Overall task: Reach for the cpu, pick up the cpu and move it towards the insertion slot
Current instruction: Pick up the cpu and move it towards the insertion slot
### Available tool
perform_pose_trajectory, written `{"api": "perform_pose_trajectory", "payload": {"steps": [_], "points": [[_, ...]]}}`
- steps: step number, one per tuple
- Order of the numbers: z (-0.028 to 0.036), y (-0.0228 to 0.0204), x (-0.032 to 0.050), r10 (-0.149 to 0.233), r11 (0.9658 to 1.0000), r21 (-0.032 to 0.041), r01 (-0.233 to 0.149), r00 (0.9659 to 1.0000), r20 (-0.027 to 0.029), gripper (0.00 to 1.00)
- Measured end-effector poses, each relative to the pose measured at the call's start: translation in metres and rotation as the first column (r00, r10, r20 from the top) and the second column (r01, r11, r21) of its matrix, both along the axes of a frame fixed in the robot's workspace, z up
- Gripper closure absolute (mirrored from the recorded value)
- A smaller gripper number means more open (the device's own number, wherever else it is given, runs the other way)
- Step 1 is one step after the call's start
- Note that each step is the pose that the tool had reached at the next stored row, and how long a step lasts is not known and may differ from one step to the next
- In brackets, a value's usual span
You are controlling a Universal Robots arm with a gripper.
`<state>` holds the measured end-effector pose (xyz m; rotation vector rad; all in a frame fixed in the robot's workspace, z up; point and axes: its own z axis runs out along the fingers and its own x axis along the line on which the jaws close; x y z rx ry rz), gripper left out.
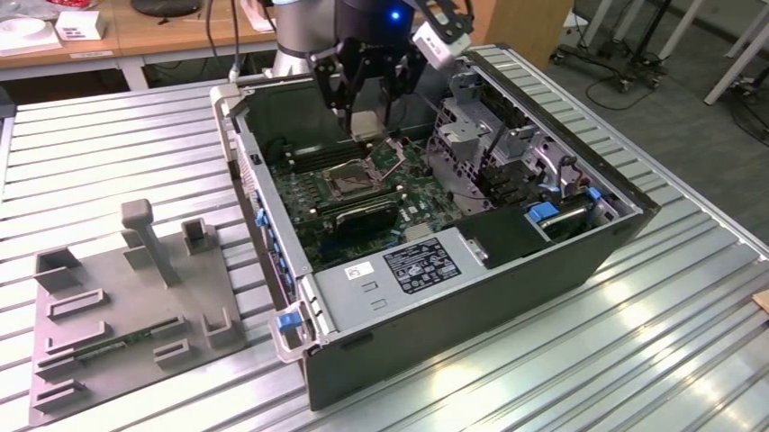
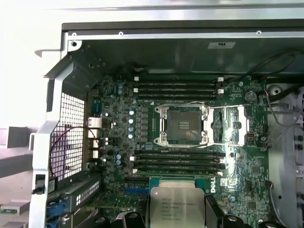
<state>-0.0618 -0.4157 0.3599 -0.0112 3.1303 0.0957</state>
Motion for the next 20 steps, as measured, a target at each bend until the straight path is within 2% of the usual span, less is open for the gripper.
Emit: {"api": "perform_pose_trajectory", "payload": {"steps": [11, 20], "points": [[-0.0024, 0.0181, 0.0008, 0.0, 1.0, 0.0012, 0.0, 1.0, 0.0, 0.46], [-0.0034, 0.0201, 0.0012, 0.0, 1.0, 0.0013, 0.0, 1.0, 0.0, 0.46]]}}
